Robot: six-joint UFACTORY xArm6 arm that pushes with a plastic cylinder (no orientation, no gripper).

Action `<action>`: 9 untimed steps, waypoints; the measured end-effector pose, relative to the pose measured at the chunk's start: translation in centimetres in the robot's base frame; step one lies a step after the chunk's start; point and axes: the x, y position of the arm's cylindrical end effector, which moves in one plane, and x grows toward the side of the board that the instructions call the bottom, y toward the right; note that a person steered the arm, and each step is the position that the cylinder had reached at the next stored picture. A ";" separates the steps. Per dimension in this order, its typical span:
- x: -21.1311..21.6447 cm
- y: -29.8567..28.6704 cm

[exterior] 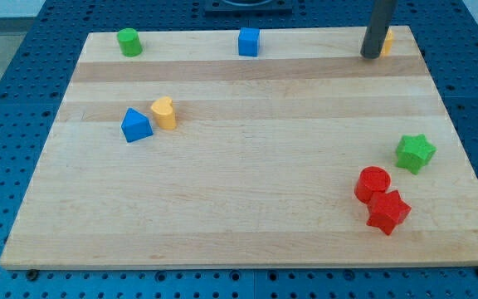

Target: Go to the right side of the red star

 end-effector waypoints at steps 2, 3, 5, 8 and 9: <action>5.3 -2.0; 9.6 -4.4; 18.3 -6.6; 23.6 -11.5; 27.8 -13.6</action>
